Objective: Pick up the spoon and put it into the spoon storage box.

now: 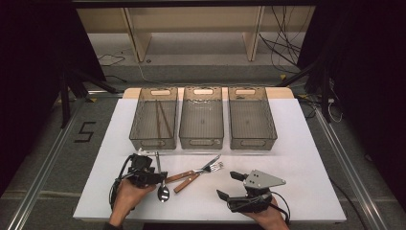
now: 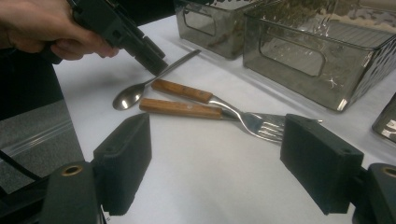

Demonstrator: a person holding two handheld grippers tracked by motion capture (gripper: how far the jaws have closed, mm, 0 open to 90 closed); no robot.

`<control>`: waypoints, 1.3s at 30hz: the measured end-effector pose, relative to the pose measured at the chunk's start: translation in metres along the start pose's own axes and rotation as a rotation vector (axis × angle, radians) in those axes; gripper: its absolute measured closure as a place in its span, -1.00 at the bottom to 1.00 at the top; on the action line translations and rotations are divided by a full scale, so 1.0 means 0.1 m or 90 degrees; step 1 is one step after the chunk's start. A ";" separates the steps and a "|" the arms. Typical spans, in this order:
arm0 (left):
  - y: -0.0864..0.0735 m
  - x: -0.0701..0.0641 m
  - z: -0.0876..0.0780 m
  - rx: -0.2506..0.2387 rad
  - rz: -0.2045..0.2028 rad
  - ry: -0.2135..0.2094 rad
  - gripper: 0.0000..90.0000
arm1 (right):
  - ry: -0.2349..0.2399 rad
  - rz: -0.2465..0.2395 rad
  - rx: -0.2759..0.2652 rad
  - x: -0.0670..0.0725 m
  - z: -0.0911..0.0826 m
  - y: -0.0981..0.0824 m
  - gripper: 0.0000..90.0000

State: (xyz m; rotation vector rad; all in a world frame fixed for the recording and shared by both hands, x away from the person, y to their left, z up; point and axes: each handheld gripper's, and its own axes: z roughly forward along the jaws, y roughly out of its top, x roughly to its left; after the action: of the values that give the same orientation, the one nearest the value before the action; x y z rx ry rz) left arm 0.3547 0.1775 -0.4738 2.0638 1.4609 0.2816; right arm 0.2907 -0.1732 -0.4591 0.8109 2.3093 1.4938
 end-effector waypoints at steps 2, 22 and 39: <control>0.00 0.00 0.00 0.002 0.004 0.004 0.01 | 0.000 0.000 0.000 0.00 0.00 0.00 -0.43; 0.01 -0.03 0.04 0.017 0.020 0.028 0.24 | 0.000 -0.003 0.004 0.01 0.01 0.00 -0.43; 0.02 -0.06 0.09 0.031 0.050 0.068 0.53 | 0.000 -0.006 0.004 0.02 0.01 0.00 -0.43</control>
State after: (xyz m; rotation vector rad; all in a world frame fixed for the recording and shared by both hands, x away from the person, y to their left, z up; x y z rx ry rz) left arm 0.3587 0.1689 -0.4791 2.1779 1.4650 0.3971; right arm 0.2899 -0.1712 -0.4594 0.8013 2.3157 1.4840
